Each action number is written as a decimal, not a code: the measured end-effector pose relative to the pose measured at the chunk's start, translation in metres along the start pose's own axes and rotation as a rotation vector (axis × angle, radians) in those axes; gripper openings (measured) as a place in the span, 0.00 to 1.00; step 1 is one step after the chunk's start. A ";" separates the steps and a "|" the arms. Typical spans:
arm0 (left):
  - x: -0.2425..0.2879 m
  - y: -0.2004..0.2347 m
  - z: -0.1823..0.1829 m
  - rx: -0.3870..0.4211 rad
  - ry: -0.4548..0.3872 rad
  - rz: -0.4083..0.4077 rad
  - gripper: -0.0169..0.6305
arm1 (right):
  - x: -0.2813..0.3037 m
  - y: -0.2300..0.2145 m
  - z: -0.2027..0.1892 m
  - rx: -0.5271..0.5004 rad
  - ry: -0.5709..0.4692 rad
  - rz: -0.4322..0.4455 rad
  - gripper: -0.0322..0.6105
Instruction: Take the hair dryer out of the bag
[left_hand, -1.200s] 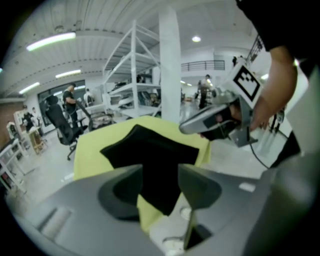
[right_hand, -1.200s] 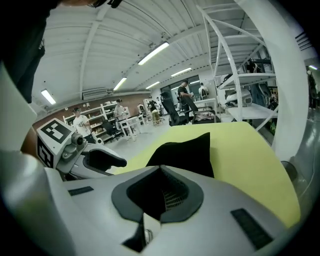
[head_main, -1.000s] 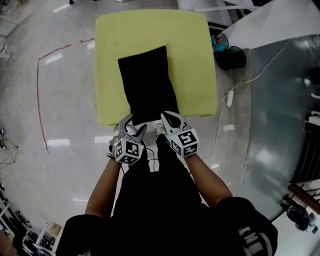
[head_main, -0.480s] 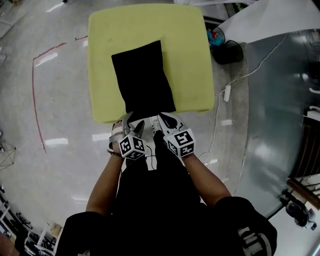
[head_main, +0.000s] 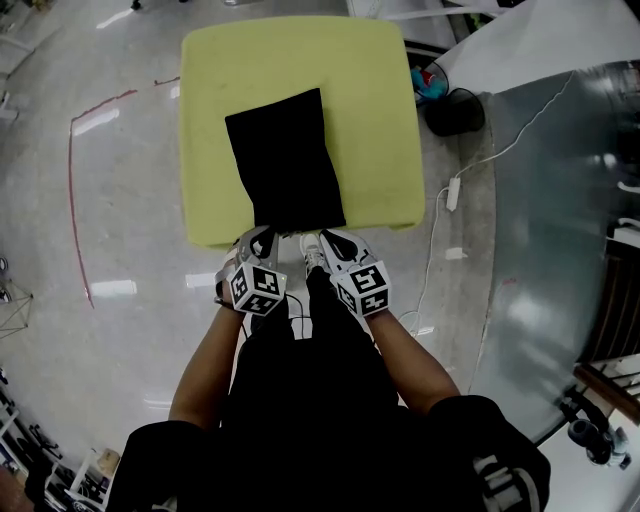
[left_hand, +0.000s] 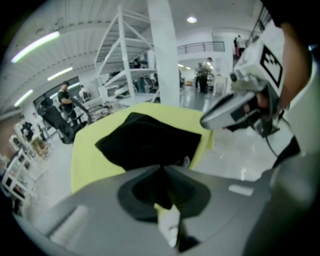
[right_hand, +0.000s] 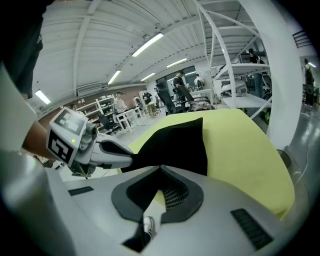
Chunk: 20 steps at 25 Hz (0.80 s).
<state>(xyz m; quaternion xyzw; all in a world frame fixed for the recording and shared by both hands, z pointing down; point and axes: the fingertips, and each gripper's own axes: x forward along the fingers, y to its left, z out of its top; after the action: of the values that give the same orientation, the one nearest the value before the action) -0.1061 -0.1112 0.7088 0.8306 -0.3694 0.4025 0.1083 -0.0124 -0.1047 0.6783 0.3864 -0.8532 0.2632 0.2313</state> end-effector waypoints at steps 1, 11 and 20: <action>-0.001 0.001 0.005 -0.047 -0.011 -0.019 0.06 | 0.000 0.001 0.000 -0.008 0.003 0.006 0.06; -0.013 0.033 0.045 -0.294 -0.105 -0.085 0.06 | 0.007 0.020 0.032 -0.120 -0.022 0.066 0.06; -0.004 0.054 0.071 -0.246 -0.129 -0.076 0.06 | 0.033 0.043 0.030 -0.150 0.055 0.090 0.06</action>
<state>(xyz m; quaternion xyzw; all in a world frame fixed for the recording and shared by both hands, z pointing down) -0.1034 -0.1812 0.6535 0.8486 -0.3904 0.2954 0.2005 -0.0719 -0.1174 0.6636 0.3218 -0.8804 0.2190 0.2707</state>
